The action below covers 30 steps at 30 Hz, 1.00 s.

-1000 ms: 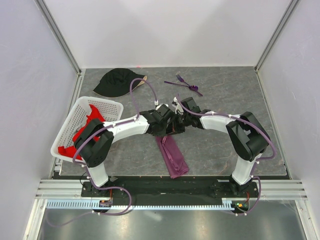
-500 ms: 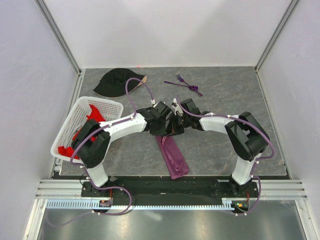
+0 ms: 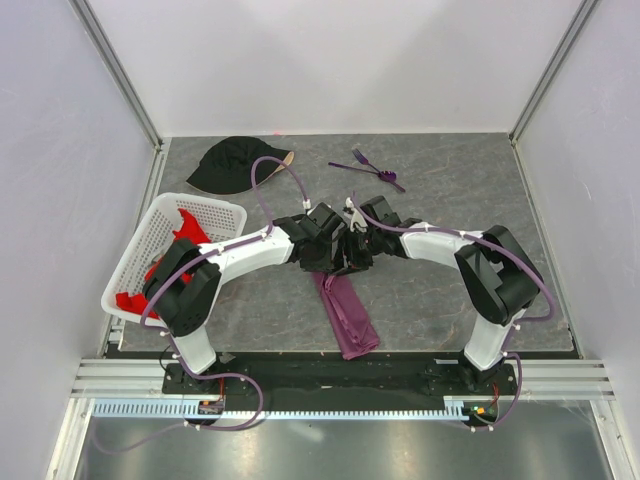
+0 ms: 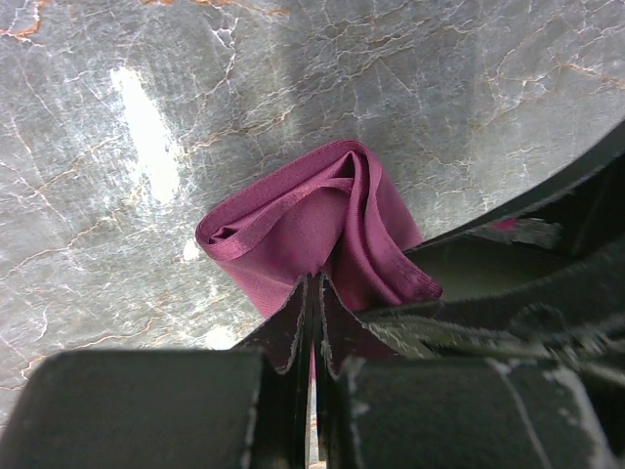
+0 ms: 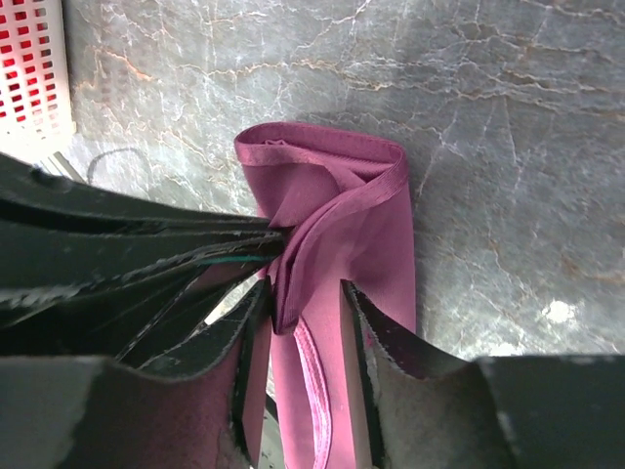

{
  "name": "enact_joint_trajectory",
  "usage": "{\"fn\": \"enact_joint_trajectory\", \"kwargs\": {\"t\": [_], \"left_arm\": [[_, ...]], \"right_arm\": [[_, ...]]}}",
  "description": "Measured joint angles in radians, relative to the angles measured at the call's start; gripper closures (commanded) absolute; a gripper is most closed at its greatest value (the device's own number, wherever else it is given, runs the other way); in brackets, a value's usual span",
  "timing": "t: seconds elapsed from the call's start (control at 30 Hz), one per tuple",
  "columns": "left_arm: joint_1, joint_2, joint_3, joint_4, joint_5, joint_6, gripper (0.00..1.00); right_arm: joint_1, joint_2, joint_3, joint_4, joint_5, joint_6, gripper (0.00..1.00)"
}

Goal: Fold the napkin into a case and place the utensils inside
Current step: Stuff the top corner of the smaller-rectangle-folded napkin into the folded napkin.

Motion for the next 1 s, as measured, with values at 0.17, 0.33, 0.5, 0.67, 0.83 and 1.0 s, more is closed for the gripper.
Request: {"fn": "enact_joint_trajectory", "kwargs": {"t": [0.17, 0.33, 0.5, 0.67, 0.83, 1.0], "left_arm": [[0.0, 0.0, 0.0, 0.001, 0.007, 0.0, 0.98], [0.0, 0.0, 0.0, 0.003, 0.019, 0.0, 0.98], [0.0, 0.0, 0.0, 0.003, 0.021, 0.0, 0.98], [0.0, 0.0, 0.0, 0.004, 0.021, 0.0, 0.98], [0.0, 0.0, 0.0, 0.004, 0.023, 0.0, 0.98], [0.0, 0.0, 0.009, 0.004, 0.045, 0.0, 0.98]], "right_arm": [[0.0, -0.014, 0.014, -0.026, 0.005, -0.016, 0.57], [0.0, -0.014, 0.031, -0.043, 0.011, -0.028, 0.62], [0.0, -0.014, 0.035, -0.047, 0.012, -0.034, 0.64], [0.0, -0.014, 0.035, -0.05, 0.012, -0.039, 0.85], [0.0, -0.014, 0.026, -0.03, 0.005, -0.023, 0.99], [0.0, -0.014, -0.047, 0.063, -0.01, 0.036, 1.0]]}}
